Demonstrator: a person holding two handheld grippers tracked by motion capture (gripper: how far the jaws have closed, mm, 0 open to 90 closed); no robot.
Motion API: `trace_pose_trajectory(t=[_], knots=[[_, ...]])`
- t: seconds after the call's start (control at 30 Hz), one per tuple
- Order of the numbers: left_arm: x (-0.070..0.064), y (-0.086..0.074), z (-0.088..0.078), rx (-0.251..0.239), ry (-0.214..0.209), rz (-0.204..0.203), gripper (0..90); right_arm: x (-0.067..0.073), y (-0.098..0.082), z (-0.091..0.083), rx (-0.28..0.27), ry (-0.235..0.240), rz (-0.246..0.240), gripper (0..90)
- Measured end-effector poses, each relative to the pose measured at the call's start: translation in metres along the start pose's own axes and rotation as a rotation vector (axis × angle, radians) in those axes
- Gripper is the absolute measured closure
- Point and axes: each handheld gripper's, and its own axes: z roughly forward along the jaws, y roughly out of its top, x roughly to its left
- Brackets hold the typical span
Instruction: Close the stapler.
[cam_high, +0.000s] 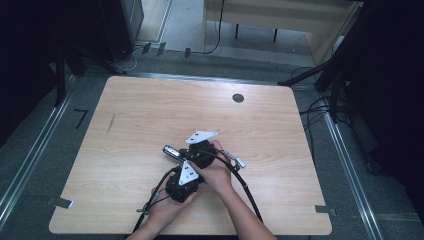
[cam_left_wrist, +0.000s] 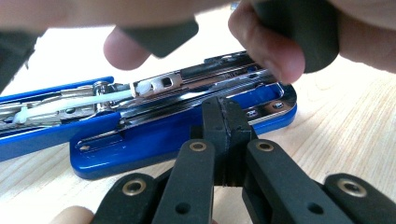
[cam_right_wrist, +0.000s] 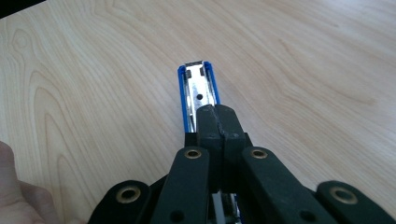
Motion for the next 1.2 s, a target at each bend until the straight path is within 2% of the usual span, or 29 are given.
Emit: trace_pose_trajectory(t=[0.17,0.7,1.2], knots=[[0.0,0.0,0.0,0.0,0.001,0.0,90.0,-0.004,0.001,-0.012,-0.04,-0.02,0.008,90.0],[0.0,0.0,0.0,-0.002,-0.001,-0.003,90.0,-0.013,-0.004,-0.041,-0.081,-0.072,-0.004,87.9],[0.0,0.0,0.0,0.0,0.001,0.002,90.0,-0.033,-0.02,-0.071,-0.107,-0.128,0.037,84.8]])
